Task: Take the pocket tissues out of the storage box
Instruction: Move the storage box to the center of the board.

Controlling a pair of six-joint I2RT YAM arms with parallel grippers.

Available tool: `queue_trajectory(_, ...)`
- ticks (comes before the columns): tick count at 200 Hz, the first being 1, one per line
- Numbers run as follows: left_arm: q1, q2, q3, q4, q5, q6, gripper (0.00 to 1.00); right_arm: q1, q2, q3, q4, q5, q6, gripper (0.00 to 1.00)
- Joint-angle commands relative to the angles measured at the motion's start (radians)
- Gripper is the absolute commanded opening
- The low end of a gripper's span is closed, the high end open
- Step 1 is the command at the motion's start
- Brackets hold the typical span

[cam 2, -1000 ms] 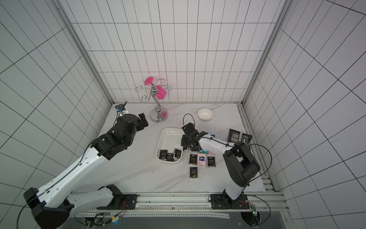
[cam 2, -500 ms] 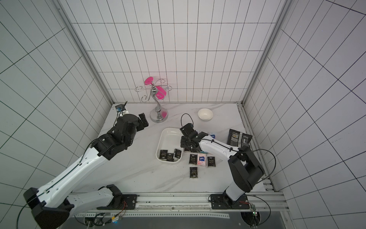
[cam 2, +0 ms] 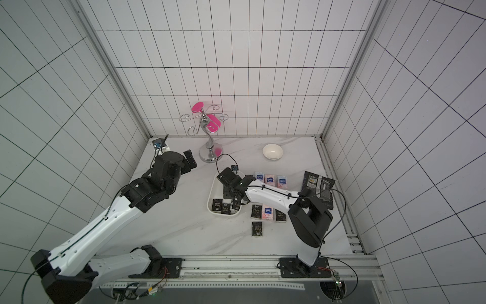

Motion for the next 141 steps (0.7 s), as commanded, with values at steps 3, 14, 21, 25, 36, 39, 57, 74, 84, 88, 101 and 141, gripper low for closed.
queue_trajectory(3, -0.001, -0.019, -0.01, 0.011, 0.003, 0.01, 0.99, 0.035, 0.037, 0.067, -0.091, 0.071, 0.078, 0.52)
queue_trajectory(14, -0.002, -0.018, -0.009, 0.017, 0.005, 0.012, 0.99, 0.042, 0.043, 0.073, -0.1, 0.076, 0.113, 0.53)
queue_trajectory(21, -0.002, -0.015, -0.007, 0.018, 0.009, 0.012, 0.98, 0.047, 0.047, 0.07, -0.095, 0.079, 0.133, 0.53)
queue_trajectory(25, -0.001, -0.014, -0.006, 0.018, 0.011, 0.012, 0.98, 0.049, 0.051, 0.071, -0.094, 0.082, 0.143, 0.53)
queue_trajectory(36, -0.002, -0.013, -0.005, 0.017, 0.017, 0.009, 0.98, 0.054, 0.068, 0.08, -0.092, 0.084, 0.159, 0.54)
queue_trajectory(39, -0.002, -0.013, -0.005, 0.016, 0.021, 0.009, 0.98, 0.056, 0.075, 0.084, -0.093, 0.084, 0.161, 0.54)
queue_trajectory(57, -0.002, -0.024, -0.01, 0.019, 0.028, 0.006, 0.98, 0.06, 0.117, 0.12, -0.106, 0.062, 0.19, 0.54)
queue_trajectory(74, -0.002, -0.033, -0.01, 0.019, 0.028, 0.008, 0.98, 0.064, 0.141, 0.133, -0.1, 0.045, 0.235, 0.54)
queue_trajectory(84, -0.002, -0.037, -0.007, 0.02, 0.03, 0.01, 0.99, 0.068, 0.146, 0.132, -0.095, 0.05, 0.262, 0.54)
queue_trajectory(88, -0.002, -0.036, -0.006, 0.019, 0.029, 0.013, 0.98, 0.069, 0.146, 0.131, -0.095, 0.055, 0.273, 0.54)
queue_trajectory(101, -0.002, -0.038, 0.0, 0.011, 0.021, 0.019, 0.98, 0.071, 0.137, 0.119, -0.087, 0.077, 0.301, 0.54)
queue_trajectory(141, 0.001, -0.041, -0.003, 0.013, 0.014, 0.028, 0.99, 0.072, 0.078, 0.069, -0.071, 0.155, 0.297, 0.54)
